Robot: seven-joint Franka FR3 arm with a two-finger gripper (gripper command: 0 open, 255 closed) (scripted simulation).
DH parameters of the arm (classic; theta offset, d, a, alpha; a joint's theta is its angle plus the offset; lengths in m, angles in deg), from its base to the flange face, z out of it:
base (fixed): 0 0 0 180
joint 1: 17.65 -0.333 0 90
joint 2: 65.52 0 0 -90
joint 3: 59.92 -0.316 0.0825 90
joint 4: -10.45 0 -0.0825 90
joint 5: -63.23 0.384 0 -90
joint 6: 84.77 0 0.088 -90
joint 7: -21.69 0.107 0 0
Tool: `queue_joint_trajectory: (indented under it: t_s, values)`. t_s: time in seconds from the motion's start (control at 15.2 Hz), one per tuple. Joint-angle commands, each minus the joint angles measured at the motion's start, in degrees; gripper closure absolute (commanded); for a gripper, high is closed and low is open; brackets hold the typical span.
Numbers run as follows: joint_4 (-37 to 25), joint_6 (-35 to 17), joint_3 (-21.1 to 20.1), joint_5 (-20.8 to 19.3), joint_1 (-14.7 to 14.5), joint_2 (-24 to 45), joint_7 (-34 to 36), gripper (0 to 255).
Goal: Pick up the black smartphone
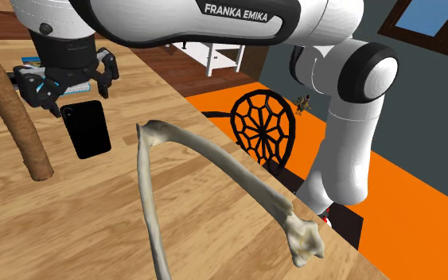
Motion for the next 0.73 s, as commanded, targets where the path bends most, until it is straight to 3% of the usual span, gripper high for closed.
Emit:
queue_joint_trajectory:
  t_s: [0.0, 0.66]
  values:
    - [0.3, -0.3, 0.0, 0.0, 0.0, 0.0, 0.1, 255]
    - [-0.8, 0.6, 0.0, -0.1, -0.2, 0.2, -0.1, 255]
